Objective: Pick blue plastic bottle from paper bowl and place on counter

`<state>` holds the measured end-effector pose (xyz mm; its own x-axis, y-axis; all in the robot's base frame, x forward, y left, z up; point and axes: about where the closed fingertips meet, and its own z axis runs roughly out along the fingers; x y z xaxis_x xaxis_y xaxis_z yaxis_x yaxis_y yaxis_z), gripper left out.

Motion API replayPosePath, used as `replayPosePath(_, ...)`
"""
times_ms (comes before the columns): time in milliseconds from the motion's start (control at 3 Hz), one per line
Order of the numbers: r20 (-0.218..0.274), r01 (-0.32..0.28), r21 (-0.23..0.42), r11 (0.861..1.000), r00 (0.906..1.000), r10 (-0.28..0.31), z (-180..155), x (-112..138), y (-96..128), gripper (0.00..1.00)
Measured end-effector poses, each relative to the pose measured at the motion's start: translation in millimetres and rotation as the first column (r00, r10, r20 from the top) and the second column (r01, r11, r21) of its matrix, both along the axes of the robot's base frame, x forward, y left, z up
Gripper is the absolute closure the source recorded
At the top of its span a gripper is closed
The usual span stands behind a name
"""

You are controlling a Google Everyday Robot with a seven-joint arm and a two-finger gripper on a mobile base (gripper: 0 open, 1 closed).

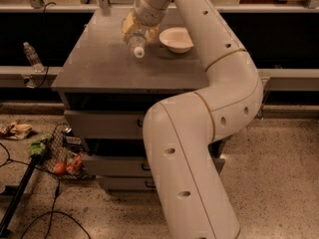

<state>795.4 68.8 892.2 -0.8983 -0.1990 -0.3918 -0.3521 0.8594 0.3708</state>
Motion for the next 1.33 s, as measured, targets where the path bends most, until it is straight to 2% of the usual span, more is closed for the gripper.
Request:
replayPosePath(333, 0.051, 0.023, -0.089, 0.996, 0.9985, -0.019, -1, 12, -5, 0.66)
replayPosePath(667, 0.082, 0.055, -0.171, 0.984, 0.9958, -0.041, -3, 20, -10, 0.42)
replayPosePath(1000, 0.103, 0.051, -0.215, 0.975, 0.9942, -0.030, -3, 23, -11, 0.18)
replayPosePath(1333, 0.116, 0.043, -0.250, 0.967, 0.9931, -0.015, 0, 22, -8, 0.00)
